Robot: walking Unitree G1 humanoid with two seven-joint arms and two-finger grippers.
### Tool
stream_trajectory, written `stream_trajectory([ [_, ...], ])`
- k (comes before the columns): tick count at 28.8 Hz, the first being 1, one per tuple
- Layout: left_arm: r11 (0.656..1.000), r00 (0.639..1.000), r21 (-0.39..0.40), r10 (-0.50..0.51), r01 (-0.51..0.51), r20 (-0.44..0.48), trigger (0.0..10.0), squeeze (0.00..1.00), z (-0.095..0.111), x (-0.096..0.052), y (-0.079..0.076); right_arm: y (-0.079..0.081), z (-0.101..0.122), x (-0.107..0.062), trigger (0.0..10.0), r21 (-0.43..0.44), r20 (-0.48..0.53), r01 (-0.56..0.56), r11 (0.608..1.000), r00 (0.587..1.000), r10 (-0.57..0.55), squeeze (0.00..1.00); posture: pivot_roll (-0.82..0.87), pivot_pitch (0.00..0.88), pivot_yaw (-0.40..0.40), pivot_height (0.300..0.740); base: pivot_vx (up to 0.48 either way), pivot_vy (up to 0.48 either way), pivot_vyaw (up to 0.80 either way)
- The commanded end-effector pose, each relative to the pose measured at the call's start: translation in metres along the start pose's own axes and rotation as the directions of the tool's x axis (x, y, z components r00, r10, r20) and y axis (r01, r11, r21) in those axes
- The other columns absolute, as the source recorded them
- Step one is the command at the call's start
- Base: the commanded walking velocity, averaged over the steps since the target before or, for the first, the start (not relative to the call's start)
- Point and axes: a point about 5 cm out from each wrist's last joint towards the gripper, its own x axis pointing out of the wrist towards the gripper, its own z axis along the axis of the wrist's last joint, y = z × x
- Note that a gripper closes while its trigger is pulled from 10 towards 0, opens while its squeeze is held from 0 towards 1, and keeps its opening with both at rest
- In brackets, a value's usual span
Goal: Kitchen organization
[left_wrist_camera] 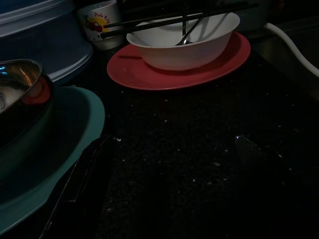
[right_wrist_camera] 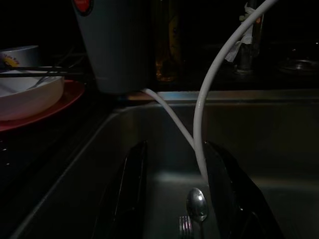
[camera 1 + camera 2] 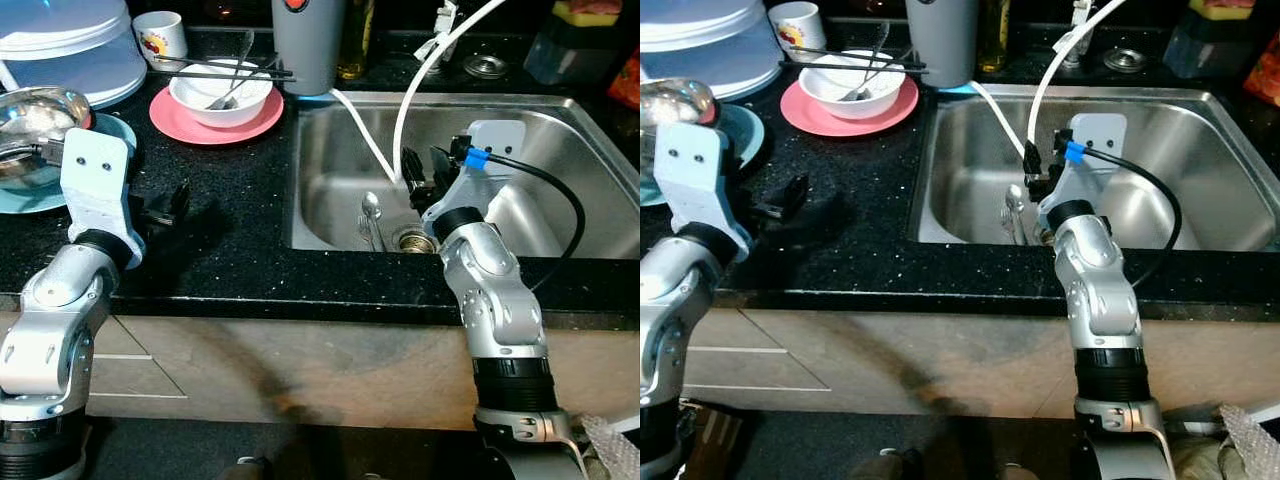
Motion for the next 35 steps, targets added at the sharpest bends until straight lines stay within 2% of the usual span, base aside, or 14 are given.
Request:
stream_trajectory([
  [1,1.0,1.0,0.001,-0.012,0.012,0.0,10.0,0.0,0.0006,-0.001,-0.0021,0.0019,-0.0025,-0.0002,10.0,0.002,-0.011,-0.007,1.0,1.0,0.007,0.0,0.07,0.099,-0.014,0.74,0.0,0.48,0.0],
  [10,1.0,0.999,-0.003,-0.03,0.03,-0.016,10.0,0.0,-0.0013,-0.0018,-0.0031,0.0027,-0.0033,-0.0015,10.0,0.003,-0.012,-0.006,1.0,1.0,0.006,0.0,0.07,0.094,-0.011,0.74,0.0,0.461,0.0],
  [21,0.997,0.995,0.041,-0.066,0.069,-0.069,10.0,0.0,-0.0044,-0.0019,-0.0035,0.003,-0.0049,-0.0027,10.0,0.01,-0.014,-0.002,1.0,1.0,0.003,0.0,0.07,0.094,-0.002,0.74,0.0,0.0,0.0],
  [33,0.995,0.994,0.078,-0.057,0.065,-0.097,10.0,0.0,-0.0072,-0.0035,-0.0033,0.001,-0.0061,-0.0046,10.0,0.008,-0.018,0.005,1.0,1.0,-0.005,0.0,0.07,0.102,-0.002,0.74,0.0,-0.47,0.0],
  [35,0.997,0.995,0.065,-0.041,0.047,-0.091,10.0,0.0,-0.0065,-0.0031,-0.0022,0.0011,-0.0061,-0.0046,10.0,0.009,-0.019,0.004,1.0,1.0,-0.004,0.0,0.07,0.102,-0.003,0.74,0.0,0.0,0.0],
])
